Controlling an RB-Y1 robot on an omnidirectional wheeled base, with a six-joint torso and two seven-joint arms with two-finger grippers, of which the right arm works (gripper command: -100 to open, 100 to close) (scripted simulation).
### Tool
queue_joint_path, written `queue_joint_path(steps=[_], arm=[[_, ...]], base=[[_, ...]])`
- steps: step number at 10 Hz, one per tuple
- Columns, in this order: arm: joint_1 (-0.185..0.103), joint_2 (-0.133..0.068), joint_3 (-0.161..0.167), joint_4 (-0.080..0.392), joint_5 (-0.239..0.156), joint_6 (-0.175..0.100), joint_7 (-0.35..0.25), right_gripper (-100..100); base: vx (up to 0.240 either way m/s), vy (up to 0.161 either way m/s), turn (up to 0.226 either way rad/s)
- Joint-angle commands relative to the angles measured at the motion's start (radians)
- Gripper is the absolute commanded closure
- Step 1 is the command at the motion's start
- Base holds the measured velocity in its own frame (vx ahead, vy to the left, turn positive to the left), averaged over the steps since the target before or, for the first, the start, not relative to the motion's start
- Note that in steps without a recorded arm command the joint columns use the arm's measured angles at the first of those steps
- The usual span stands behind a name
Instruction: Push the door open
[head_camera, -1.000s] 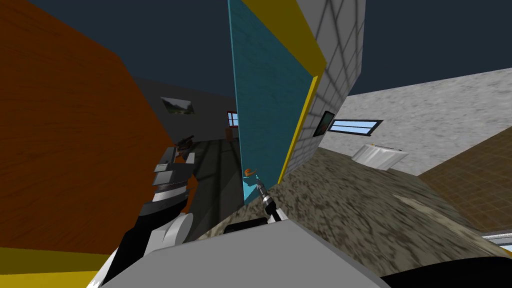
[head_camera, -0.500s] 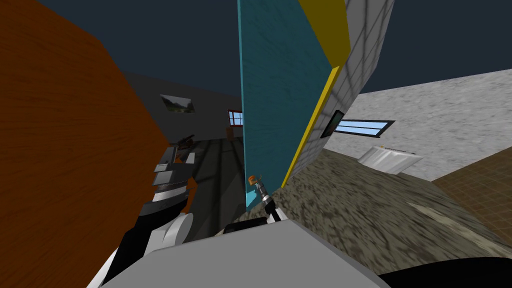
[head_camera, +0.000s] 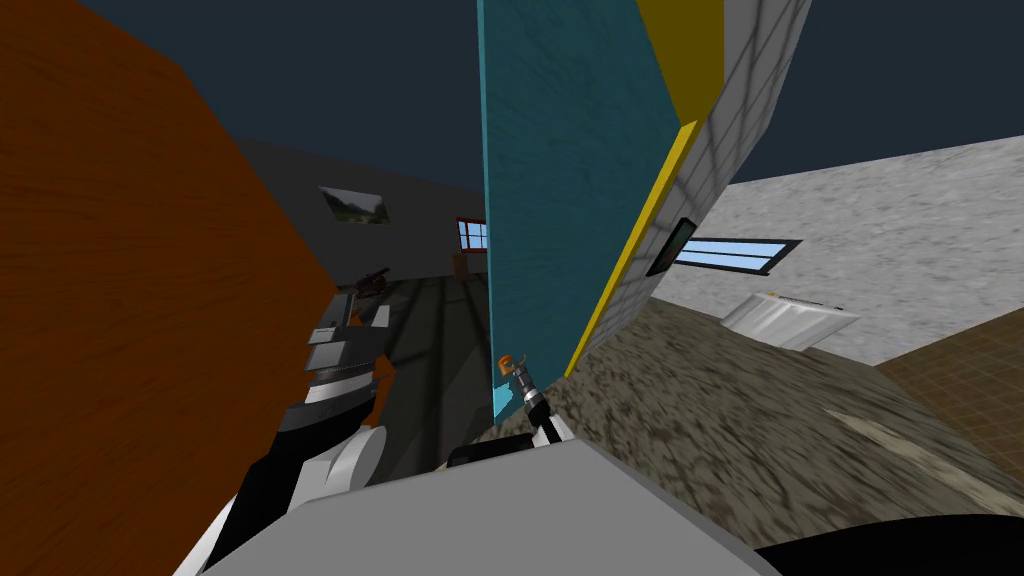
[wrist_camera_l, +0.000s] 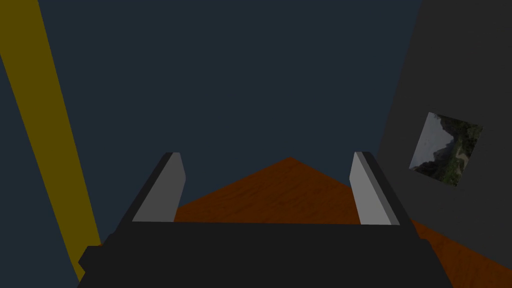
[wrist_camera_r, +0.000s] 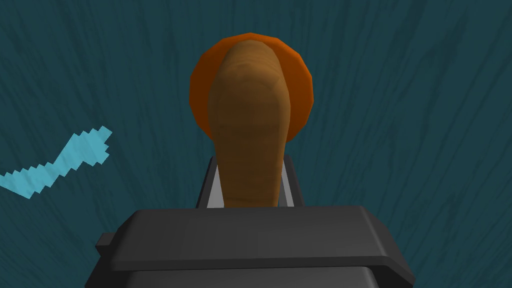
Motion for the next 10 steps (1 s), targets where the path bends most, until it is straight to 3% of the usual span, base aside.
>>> queue_joint_path(steps=[1, 4, 10], arm=[[0.004, 0.0, 0.001, 0.001, 0.0, -0.002, 0.0, 100], [-0.002, -0.005, -0.01, 0.002, -0.006, 0.001, 0.005, 100], [-0.011, -0.022, -0.06, 0.015, -0.036, 0.002, 0.03, 100]], base=[[0.0, 0.0, 0.0], [0.031, 0.013, -0.007], [0.16, 0.088, -0.037]])
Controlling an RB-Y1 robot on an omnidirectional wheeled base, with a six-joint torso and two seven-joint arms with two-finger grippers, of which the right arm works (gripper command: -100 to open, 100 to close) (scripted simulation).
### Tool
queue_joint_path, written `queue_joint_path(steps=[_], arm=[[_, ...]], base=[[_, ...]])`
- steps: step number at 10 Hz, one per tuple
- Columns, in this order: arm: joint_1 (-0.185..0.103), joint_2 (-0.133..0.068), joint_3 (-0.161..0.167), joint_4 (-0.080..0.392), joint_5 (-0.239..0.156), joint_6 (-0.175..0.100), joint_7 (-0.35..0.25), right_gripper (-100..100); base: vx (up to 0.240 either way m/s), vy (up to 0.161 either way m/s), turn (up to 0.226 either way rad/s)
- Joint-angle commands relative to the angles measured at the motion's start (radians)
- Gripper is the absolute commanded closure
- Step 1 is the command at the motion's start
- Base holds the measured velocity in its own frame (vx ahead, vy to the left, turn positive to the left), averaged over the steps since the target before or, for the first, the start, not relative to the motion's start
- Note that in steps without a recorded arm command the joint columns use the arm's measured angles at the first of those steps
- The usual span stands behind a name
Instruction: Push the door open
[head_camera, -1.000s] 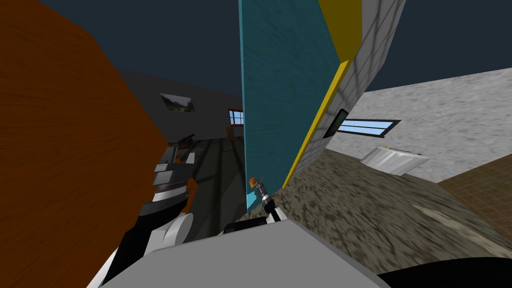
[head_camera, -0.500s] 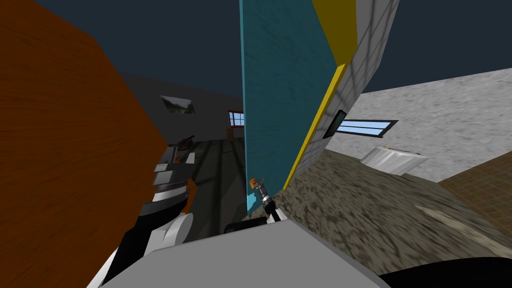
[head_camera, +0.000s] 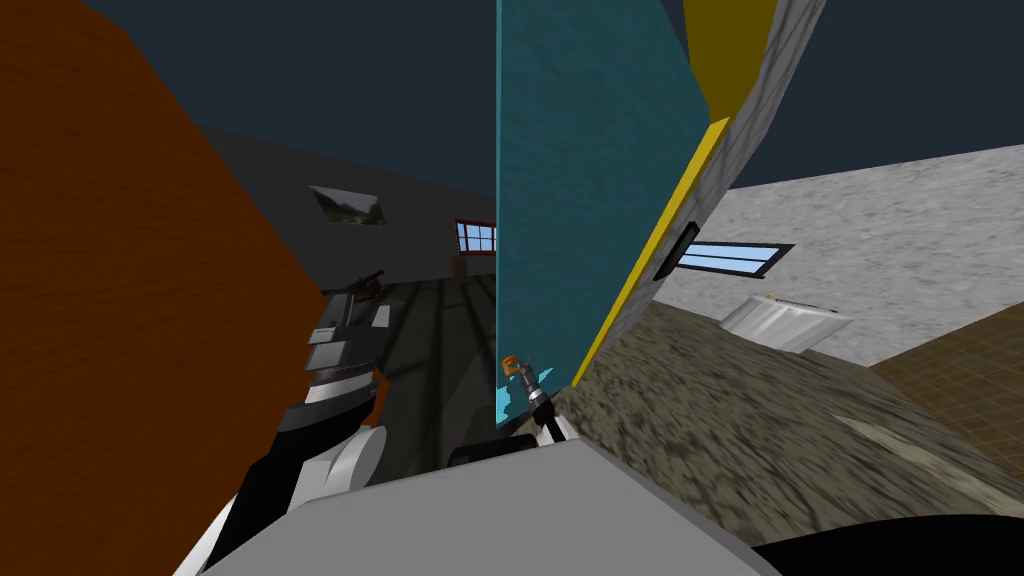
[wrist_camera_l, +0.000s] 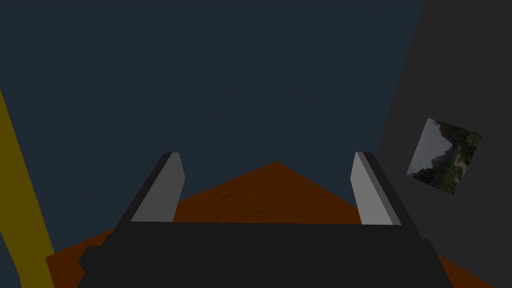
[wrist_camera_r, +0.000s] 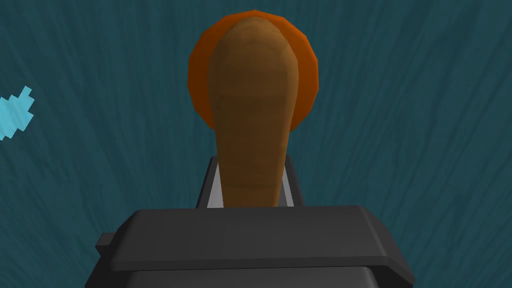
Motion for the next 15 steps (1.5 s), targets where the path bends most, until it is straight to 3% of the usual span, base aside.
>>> queue_joint_path(steps=[1, 5, 8, 15], arm=[[-0.001, -0.011, -0.028, -0.022, -0.014, 0.014, 0.01, 100], [-0.008, -0.014, -0.066, -0.013, -0.037, 0.016, 0.028, 100], [-0.017, -0.01, -0.113, -0.002, -0.065, 0.018, 0.052, 100], [-0.033, 0.022, -0.201, 0.019, -0.118, 0.021, 0.096, 100]], base=[[0.17, 0.12, -0.095], [0.156, 0.127, -0.059], [0.155, 0.139, -0.075], [0.163, 0.143, -0.081]])
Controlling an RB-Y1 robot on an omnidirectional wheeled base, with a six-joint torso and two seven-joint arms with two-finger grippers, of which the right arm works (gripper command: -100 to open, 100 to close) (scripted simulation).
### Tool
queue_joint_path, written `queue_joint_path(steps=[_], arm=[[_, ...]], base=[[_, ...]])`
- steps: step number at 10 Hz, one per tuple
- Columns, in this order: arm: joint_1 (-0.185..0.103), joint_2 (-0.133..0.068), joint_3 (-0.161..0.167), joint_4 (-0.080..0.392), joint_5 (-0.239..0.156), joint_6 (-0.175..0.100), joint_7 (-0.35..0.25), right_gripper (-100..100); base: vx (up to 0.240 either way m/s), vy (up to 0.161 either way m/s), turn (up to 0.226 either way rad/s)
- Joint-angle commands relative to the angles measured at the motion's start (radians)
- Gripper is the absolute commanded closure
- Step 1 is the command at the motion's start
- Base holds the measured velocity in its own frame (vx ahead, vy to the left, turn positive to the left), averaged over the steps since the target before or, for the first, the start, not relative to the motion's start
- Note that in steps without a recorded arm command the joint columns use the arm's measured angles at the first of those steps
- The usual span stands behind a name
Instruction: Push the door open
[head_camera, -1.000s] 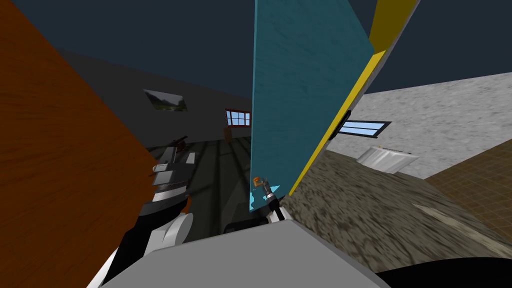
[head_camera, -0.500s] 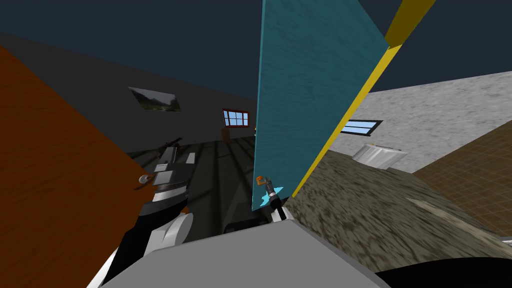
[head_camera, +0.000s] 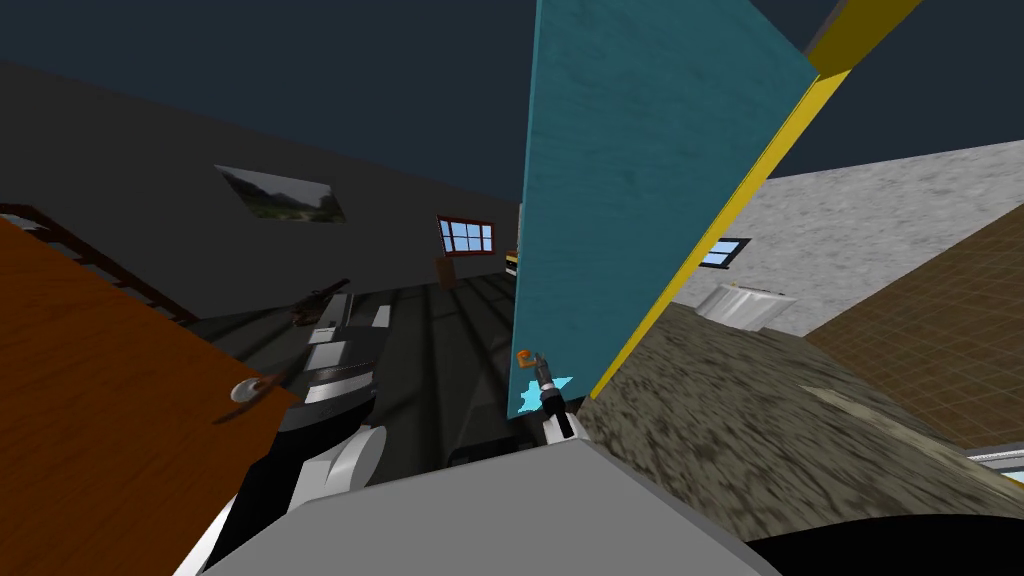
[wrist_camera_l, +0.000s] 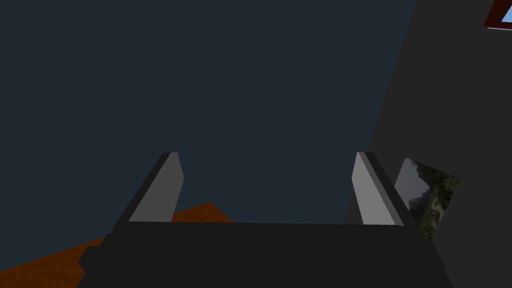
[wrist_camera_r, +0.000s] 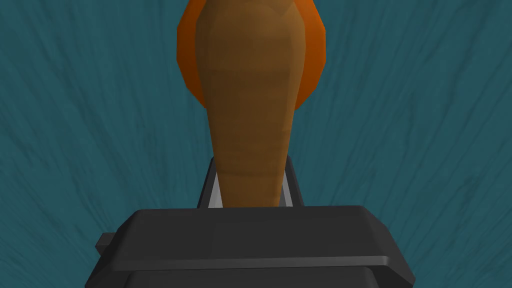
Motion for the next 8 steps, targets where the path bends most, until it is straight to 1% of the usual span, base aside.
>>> queue_joint_path(steps=[1, 4, 5, 6, 8], arm=[[-0.004, 0.012, -0.012, -0.002, -0.009, 0.002, 0.007, 100], [-0.007, 0.028, -0.033, 0.003, -0.021, 0.003, 0.017, 100], [0.0, 0.015, -0.038, -0.002, -0.021, 0.008, 0.015, 100], [-0.002, -0.001, -0.053, -0.003, -0.03, 0.008, 0.019, 100], [-0.003, -0.016, -0.07, -0.002, -0.038, 0.008, 0.025, 100]], base=[[0.189, 0.119, -0.072], [0.182, 0.083, -0.042], [0.08, 0.016, -0.03], [0.135, 0.027, -0.038], [0.197, 0.06, -0.049]])
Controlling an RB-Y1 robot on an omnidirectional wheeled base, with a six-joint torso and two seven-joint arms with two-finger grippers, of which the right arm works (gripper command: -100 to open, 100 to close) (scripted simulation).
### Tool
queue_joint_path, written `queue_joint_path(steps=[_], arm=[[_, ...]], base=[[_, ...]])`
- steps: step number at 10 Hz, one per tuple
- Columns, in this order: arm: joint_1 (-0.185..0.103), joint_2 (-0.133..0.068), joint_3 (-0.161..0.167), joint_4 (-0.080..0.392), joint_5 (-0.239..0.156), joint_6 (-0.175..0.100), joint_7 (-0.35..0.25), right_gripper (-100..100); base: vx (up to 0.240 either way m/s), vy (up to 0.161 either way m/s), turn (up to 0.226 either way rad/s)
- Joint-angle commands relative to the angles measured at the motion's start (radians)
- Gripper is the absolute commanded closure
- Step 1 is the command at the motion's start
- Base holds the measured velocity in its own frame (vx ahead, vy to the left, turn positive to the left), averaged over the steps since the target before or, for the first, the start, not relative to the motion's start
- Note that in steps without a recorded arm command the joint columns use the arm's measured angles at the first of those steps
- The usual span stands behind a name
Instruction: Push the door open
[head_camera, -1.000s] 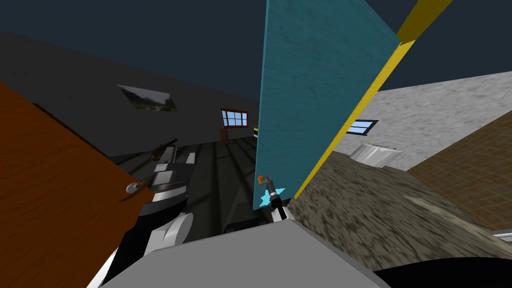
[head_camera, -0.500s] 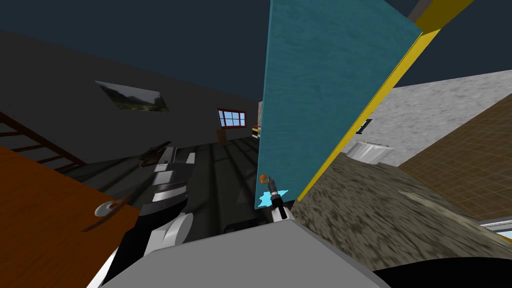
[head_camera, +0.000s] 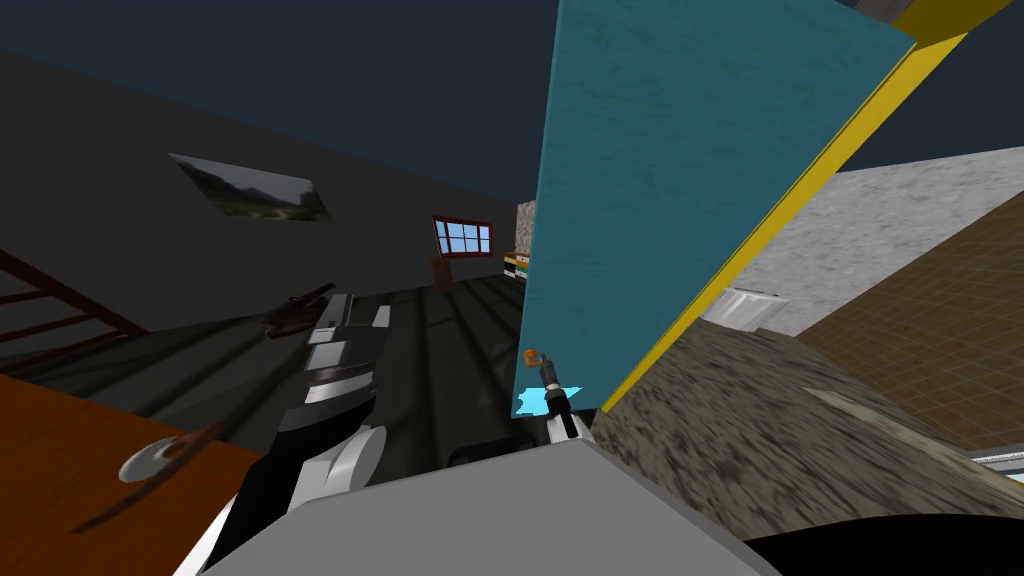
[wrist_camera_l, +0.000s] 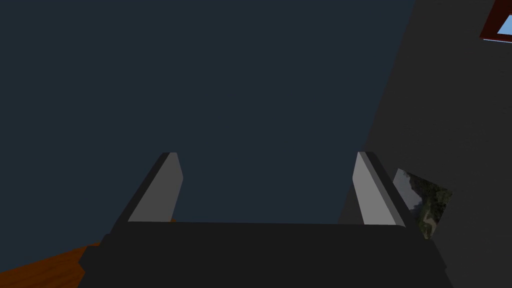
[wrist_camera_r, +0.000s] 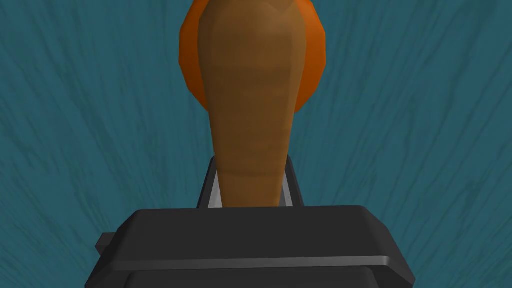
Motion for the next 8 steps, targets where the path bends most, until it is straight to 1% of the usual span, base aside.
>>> queue_joint_path(steps=[1, 2, 6, 7, 8], arm=[[0.004, -0.008, -0.009, -0.028, -0.003, 0.007, 0.003, 100], [0.003, -0.02, -0.026, -0.026, -0.012, 0.007, 0.009, 100], [0.001, -0.038, -0.068, -0.024, -0.035, 0.007, 0.025, 100], [0.001, -0.038, -0.068, -0.024, -0.035, 0.007, 0.025, 100], [0.001, -0.038, -0.068, -0.024, -0.035, 0.007, 0.025, 100]], base=[[0.141, 0.054, -0.012], [0.204, 0.056, -0.049], [0.215, 0.068, -0.053], [0.129, 0.05, -0.057], [0.046, -0.002, 0.011]])
